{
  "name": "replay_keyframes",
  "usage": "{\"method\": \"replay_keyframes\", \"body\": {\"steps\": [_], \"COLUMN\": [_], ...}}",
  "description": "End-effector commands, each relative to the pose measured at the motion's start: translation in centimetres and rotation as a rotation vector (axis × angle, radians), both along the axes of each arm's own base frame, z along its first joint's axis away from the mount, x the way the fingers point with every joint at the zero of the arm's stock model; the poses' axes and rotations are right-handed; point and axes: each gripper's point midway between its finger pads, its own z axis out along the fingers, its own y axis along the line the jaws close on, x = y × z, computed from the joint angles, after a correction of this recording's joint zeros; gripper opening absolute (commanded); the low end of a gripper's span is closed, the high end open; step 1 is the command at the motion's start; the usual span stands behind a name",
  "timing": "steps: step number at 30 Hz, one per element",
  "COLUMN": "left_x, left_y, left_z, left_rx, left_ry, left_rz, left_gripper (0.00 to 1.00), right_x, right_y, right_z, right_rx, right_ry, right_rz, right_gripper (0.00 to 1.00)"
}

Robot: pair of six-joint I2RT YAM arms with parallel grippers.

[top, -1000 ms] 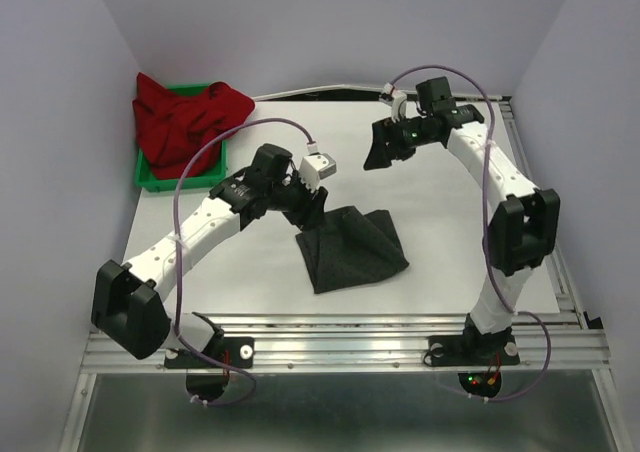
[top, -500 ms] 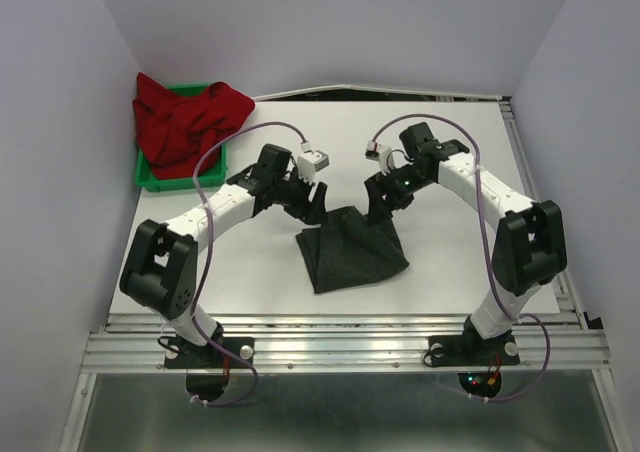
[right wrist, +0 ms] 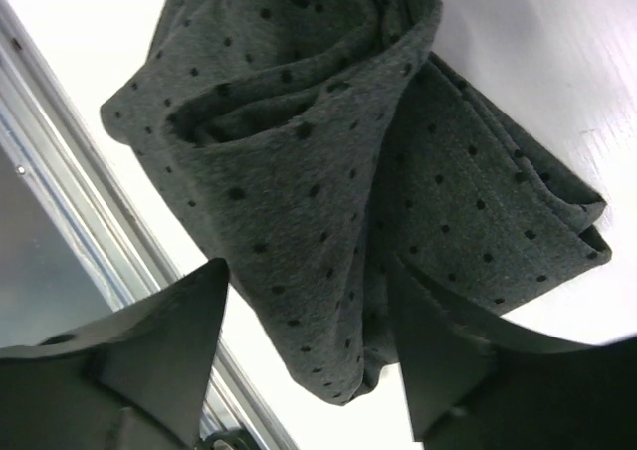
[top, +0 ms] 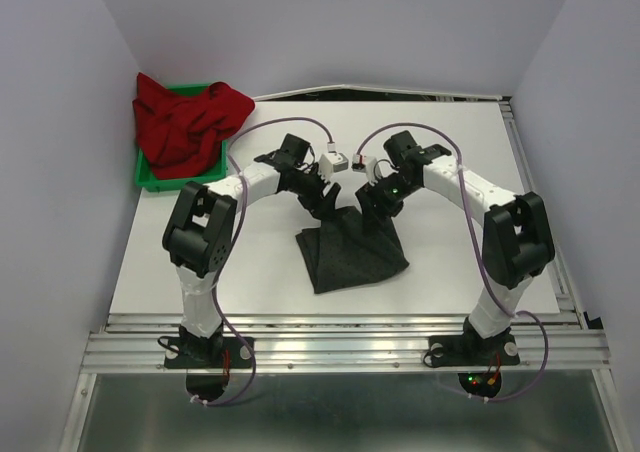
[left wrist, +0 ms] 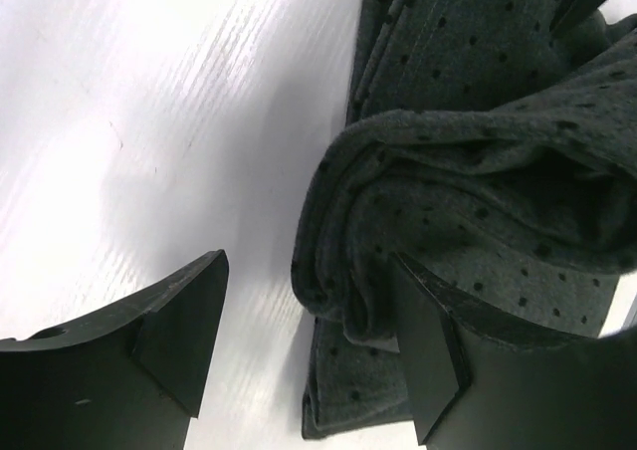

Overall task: Fold and stack the skirts
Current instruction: Fold the skirt

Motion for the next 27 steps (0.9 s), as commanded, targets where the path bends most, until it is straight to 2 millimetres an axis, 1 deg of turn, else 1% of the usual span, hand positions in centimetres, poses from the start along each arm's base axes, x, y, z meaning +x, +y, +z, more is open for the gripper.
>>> {"method": "replay_keyframes", "body": {"steps": [1, 3, 4, 5, 6, 7, 8, 9, 10, 11, 12, 13, 15, 18, 19, 20, 21, 23, 24, 25, 27], "left_x": [0.5, 0.1, -0.2, -0.3, -1.0, -1.3, -2.0, -1.9, -2.5, -2.9, -3.3, -3.4, -3.8, -4.6, -5.2, -5.5, -6.3, -6.8, -7.5, -7.8, -8.3], "left_y": [-1.0, -1.2, -1.4, -1.6, -1.4, -1.3, -1.1, -1.1, -0.5, -0.4, 0.4, 0.9, 2.3, 3.5, 3.9, 4.1, 4.4, 4.7, 5.1, 5.4, 6.0], "left_z": [1.2, 1.1, 1.2, 1.3, 1.0, 0.4, 0.2, 0.4, 0.4, 0.5, 1.0, 1.4, 2.5, 2.8, 3.1, 3.0, 2.9, 2.5, 1.8, 1.4, 0.3], "left_rx": [-0.051, -0.069, -0.084, -0.090, -0.083, -0.078, -0.079, -0.090, -0.087, -0.085, -0.082, -0.083, -0.078, -0.045, -0.034, -0.027, -0.019, -0.003, 0.013, 0.024, 0.055], "left_ry": [-0.012, 0.009, 0.023, 0.026, 0.064, 0.080, 0.128, 0.118, 0.147, 0.159, 0.175, 0.177, 0.175, 0.183, 0.197, 0.207, 0.233, 0.253, 0.279, 0.289, 0.305], "left_rz": [-0.084, -0.109, -0.125, -0.141, -0.150, -0.168, -0.179, -0.190, -0.196, -0.203, -0.192, -0.183, -0.159, -0.133, -0.131, -0.124, -0.121, -0.109, -0.104, -0.093, -0.076], "left_gripper": [0.74, 0.72, 0.67, 0.63, 0.58, 0.53, 0.39, 0.32, 0.21, 0.15, 0.10, 0.01, 0.00, 0.00, 0.00, 0.00, 0.00, 0.00, 0.00, 0.00, 0.00], "right_x": [1.1, 1.6, 1.9, 2.1, 2.2, 2.4, 2.7, 2.8, 3.0, 3.1, 3.5, 3.6, 4.0, 3.9, 3.6, 3.5, 3.6, 3.5, 3.8, 3.7, 4.3], "right_y": [0.2, 0.2, 0.3, 0.3, 0.4, 0.3, 0.3, 0.3, 0.2, 0.2, -0.2, -0.2, -0.6, -0.5, -0.6, -0.5, -0.4, -0.6, -0.5, -0.6, -0.7], "right_z": [-0.4, -0.3, -0.3, -0.4, -0.4, -0.5, -0.7, -0.8, -0.8, -0.9, -0.8, -0.9, -0.9, -0.9, -1.4, -1.6, -2.1, -3.2, -3.6, -4.7, -5.9], "right_rx": [-0.019, -0.021, -0.023, -0.024, -0.025, -0.028, -0.034, -0.039, -0.047, -0.049, -0.048, -0.049, -0.050, -0.042, -0.046, -0.043, -0.042, -0.059, -0.058, -0.075, -0.092], "right_ry": [-0.043, -0.055, -0.062, -0.067, -0.064, -0.064, -0.071, -0.073, -0.081, -0.080, -0.078, -0.073, -0.073, -0.058, -0.041, -0.029, -0.017, -0.002, -0.003, 0.018, 0.016], "right_rz": [-0.013, -0.030, -0.036, -0.042, -0.051, -0.056, -0.070, -0.078, -0.089, -0.098, -0.128, -0.139, -0.183, -0.215, -0.221, -0.226, -0.240, -0.258, -0.269, -0.275, -0.289], "right_gripper": [0.66, 0.60, 0.55, 0.52, 0.50, 0.48, 0.42, 0.39, 0.34, 0.31, 0.27, 0.21, 0.16, 0.09, 0.05, 0.04, 0.02, 0.01, 0.01, 0.01, 0.01]}}
